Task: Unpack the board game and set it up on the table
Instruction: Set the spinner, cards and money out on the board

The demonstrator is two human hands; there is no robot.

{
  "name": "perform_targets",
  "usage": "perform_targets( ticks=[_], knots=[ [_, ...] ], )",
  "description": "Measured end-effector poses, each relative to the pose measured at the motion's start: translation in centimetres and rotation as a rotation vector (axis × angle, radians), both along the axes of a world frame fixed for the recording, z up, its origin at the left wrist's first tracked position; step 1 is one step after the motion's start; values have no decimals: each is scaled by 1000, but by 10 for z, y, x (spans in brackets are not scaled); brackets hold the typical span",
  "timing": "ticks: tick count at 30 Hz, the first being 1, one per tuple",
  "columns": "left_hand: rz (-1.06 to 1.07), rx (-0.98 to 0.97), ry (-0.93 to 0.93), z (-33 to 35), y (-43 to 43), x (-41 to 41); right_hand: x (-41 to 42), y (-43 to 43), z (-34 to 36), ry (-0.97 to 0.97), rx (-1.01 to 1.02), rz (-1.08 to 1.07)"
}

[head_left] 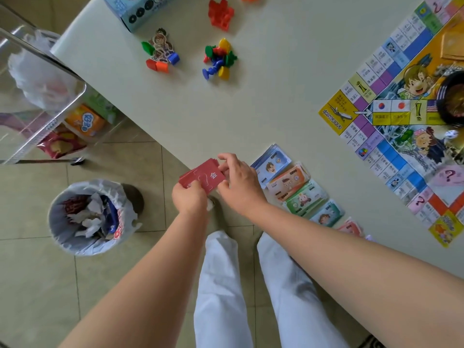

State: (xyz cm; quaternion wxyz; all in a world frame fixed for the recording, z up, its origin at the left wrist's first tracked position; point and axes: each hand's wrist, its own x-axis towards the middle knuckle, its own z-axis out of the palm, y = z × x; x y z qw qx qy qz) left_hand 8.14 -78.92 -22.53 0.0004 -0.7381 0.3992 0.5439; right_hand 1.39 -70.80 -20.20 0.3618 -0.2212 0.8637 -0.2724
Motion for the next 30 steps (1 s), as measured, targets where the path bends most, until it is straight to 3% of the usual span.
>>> perform_targets(
  ticks=[4,8,13,19,23,30],
  knots=[
    [-172,-185,2,15,-2,15,-3,-2,-1,-102,-14,-15],
    [-312,-321,220,36,2,4,-23,-6,5,-220,-72,-139],
    [-466,-390,367,41,2,-42,-79,2,21,-76,-140,-237],
    [-546,-343,324,35,11,-99,-126,25,19,91,-123,-235],
    [-567,-290,281,26,19,-106,-126,35,-3,82,-16,-233],
    [-671,-334,271,13,18,-115,-122,35,-9,96,-103,-320]
  ],
)
